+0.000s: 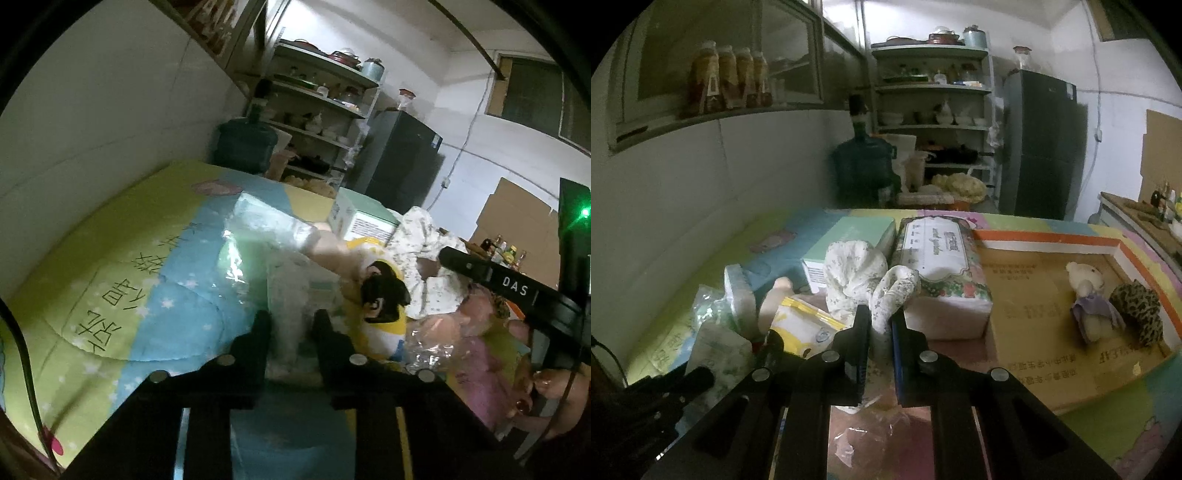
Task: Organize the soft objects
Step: 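Grasp the white floral cloth with the right tool while the left grasps a clear plastic bag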
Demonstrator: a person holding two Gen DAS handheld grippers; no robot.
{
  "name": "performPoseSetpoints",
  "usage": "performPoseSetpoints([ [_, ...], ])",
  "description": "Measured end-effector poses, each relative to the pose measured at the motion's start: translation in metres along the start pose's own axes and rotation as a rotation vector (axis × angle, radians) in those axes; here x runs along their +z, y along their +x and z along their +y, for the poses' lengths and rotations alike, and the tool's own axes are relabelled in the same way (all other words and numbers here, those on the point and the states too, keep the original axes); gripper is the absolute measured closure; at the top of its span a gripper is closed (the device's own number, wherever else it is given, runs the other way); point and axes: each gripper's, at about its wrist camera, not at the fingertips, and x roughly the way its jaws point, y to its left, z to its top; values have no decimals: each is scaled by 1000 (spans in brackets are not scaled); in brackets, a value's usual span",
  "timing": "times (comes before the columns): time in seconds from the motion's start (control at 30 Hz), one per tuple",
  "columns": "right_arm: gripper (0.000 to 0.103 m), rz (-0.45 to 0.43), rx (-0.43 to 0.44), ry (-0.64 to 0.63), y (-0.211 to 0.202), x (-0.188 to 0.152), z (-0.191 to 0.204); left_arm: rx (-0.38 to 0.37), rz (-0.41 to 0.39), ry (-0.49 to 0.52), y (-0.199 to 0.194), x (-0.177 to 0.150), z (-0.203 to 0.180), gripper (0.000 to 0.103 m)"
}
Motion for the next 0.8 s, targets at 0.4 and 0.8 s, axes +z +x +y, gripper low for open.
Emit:
performPoseSetpoints([
  [0.4,95,-69,34,-30,-23,6,5,-5,-94,41,-18,6,-17,86],
  [0.8,95,-152,71,-37,-50,20,5,-21,-174,76,-31,26,-35,86],
])
